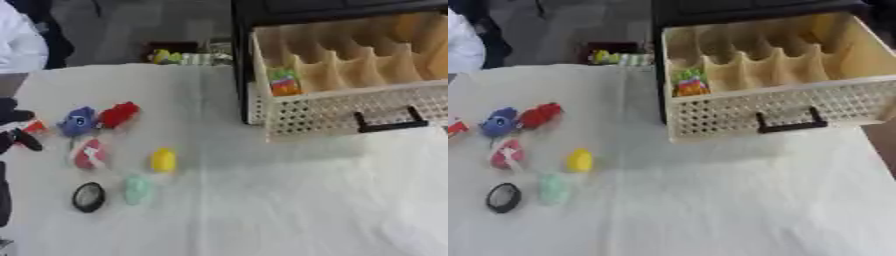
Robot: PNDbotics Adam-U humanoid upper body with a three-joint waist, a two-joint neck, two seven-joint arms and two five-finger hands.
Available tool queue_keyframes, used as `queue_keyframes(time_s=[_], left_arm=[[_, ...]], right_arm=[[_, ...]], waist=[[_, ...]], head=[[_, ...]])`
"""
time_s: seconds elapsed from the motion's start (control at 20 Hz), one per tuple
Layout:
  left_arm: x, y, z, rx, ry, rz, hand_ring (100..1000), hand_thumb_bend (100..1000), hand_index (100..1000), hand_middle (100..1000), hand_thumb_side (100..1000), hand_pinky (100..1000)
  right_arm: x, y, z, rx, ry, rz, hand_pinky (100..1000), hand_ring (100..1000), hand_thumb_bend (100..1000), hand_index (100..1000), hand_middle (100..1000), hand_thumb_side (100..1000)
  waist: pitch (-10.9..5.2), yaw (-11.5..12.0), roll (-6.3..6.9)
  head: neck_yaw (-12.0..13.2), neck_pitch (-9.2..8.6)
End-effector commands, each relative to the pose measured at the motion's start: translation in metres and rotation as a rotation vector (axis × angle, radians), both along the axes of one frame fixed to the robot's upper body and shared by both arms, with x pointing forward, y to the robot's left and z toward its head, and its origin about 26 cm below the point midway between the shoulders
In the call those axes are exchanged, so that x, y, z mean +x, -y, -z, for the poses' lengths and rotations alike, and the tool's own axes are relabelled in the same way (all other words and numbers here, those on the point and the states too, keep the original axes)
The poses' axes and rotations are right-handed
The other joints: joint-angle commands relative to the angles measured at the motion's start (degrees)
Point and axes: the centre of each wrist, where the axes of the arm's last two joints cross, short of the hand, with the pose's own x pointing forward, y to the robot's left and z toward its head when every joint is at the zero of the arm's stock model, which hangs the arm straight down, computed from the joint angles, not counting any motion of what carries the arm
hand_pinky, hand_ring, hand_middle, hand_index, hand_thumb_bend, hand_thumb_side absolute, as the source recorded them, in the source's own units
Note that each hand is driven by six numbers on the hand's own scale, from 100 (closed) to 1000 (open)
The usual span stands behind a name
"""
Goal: Pick up objects from table and place into drawer.
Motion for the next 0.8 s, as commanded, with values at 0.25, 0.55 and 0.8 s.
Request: queue_keyframes(time_s=[0.25, 0.55, 0.8], left_arm=[[-0.001, -0.024, -0.031, 0.114, 0.123, -0.088, 616, 100, 779, 620, 762, 352], [-0.004, -0.041, -0.049, 0.186, 0.159, -0.183, 616, 100, 782, 623, 733, 343], [-0.007, -0.054, -0.064, 0.275, 0.122, -0.262, 617, 100, 788, 630, 698, 337]], right_arm=[[-0.002, -0.002, -0.001, 0.080, 0.157, -0.024, 284, 384, 137, 750, 322, 977], [0.001, -0.005, 0.006, 0.174, 0.250, -0.051, 447, 491, 139, 761, 413, 992], [0.004, -0.011, 0.008, 0.212, 0.282, -0.083, 472, 503, 137, 758, 420, 992]], waist=[[-0.88, 0.11, 0.41], [-0.97, -0.14, 1.06], [-1.16, -0.55, 1.52]], head=[[0.09, 1.05], [0.20, 0.95], [0.38, 1.04]])
